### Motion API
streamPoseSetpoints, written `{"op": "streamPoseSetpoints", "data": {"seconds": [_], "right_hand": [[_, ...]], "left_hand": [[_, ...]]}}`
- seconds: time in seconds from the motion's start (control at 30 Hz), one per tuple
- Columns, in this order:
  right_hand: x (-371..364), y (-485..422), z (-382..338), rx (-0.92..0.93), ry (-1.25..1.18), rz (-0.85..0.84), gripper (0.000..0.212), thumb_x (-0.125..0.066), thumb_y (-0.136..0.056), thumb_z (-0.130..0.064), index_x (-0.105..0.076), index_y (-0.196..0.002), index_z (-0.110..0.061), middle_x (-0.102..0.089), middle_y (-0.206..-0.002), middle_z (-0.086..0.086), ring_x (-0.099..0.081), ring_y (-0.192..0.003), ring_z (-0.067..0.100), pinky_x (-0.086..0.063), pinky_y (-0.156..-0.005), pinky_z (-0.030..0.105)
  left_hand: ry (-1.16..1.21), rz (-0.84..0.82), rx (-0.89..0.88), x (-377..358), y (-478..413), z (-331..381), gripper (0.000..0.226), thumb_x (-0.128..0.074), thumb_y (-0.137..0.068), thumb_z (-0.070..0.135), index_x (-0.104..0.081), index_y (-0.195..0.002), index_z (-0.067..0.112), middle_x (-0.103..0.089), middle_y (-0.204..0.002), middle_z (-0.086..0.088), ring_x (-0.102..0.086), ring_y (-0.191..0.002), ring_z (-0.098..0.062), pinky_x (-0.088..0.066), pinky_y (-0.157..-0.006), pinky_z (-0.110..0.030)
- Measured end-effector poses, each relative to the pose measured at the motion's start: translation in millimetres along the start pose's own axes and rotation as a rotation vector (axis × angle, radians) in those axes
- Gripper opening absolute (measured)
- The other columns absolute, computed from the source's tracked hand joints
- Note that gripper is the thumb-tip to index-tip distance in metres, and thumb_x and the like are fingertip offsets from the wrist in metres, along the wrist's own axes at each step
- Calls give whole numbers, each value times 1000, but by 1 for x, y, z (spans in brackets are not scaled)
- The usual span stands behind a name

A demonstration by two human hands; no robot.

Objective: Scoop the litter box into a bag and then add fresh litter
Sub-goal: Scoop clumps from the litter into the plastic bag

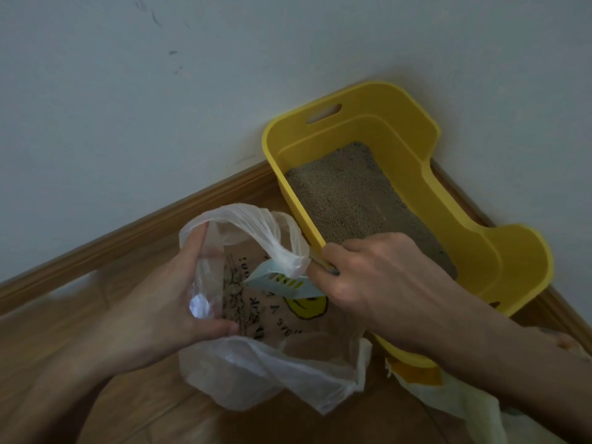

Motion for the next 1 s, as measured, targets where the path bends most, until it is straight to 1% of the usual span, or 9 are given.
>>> {"op": "streamPoseSetpoints", "data": {"seconds": [0.2, 0.33, 0.4, 0.47, 0.57, 0.7, 0.83, 0.93, 1.0], "right_hand": [[1, 7, 1, -6, 35, 73, 20, -56, -80, -18, -73, -87, -10, -62, -68, 5, -50, -49, 16, -25, -43, 24], [0, 15, 20, -61, 7, 84, 20, -68, -72, -18, -74, -91, -15, -59, -66, 2, -50, -48, 17, -12, -41, 20], [-5, 19, 27, -63, -22, 80, 20, -75, -74, -25, -74, -93, -22, -57, -65, -2, -50, -48, 17, -10, -42, 19], [-7, 22, 36, -77, -98, 73, 21, -67, -80, -38, -73, -99, -30, -57, -67, -7, -52, -49, 16, -8, -43, 17], [-5, 31, 56, -144, -348, 43, 32, -49, -85, -52, -70, -108, -43, -63, -73, -15, -56, -56, 7, -27, -40, 22], [-9, 53, 88, -246, -640, -70, 26, -69, -83, -48, -71, -109, -45, -64, -81, -36, -59, -69, -8, -42, -52, 15], [-11, 79, 108, -295, -879, -197, 31, -63, -79, -62, -69, -107, -51, -73, -91, -23, -70, -73, 13, -57, -61, 43], [1, 99, 138, -374, -921, -61, 35, -63, -70, -72, -67, -102, -59, -75, -86, -10, -70, -74, 35, -56, -57, 53], [8, 109, 161, -434, -868, 15, 33, -66, -67, -69, -68, -98, -60, -75, -83, -13, -71, -74, 32, -56, -56, 53]], "left_hand": [[-6, 6, -14, -2, -3, -4, 110, -88, -62, 26, -8, -128, 63, -49, -139, 13, -49, -122, -5, -40, -87, -13], [-18, 0, -9, -3, -2, -6, 114, -88, -62, 28, -6, -135, 58, -43, -145, 14, -44, -129, -7, -39, -102, -24], [-4, -10, -15, -4, -3, -5, 114, -88, -62, 29, -6, -134, 60, -43, -145, 15, -44, -128, -6, -38, -101, -23], [-6, -20, -16, -5, -4, -5, 114, -88, -62, 33, -4, -134, 61, -42, -145, 16, -44, -128, -5, -38, -102, -24], [-19, -26, -19, -5, -5, -8, 112, -88, -62, 35, -5, -131, 64, -44, -143, 17, -46, -126, -4, -40, -101, -27], [-62, -28, -34, -6, -8, -14, 117, -89, -61, 38, -2, -136, 65, -44, -144, 19, -47, -126, -4, -44, -103, -34], [-69, -26, -35, -9, -10, -21, 121, -89, -60, 42, -3, -143, 60, -48, -139, 20, -51, -123, -6, -47, -100, -38], [-71, -26, -43, -11, -11, -22, 123, -90, -59, 43, -3, -145, 58, -45, -142, 21, -49, -126, -6, -46, -102, -39], [-74, -31, -23, -12, -12, -25, 124, -90, -58, 44, -3, -146, 57, -43, -144, 22, -47, -128, -5, -45, -103, -40]]}}
Point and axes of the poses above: each hand's wrist, its own y-axis away from the middle knuckle, its own x-axis out of the back of the hand, z = x × y, the point moved 10 cm from there along -y, towards the middle knuckle
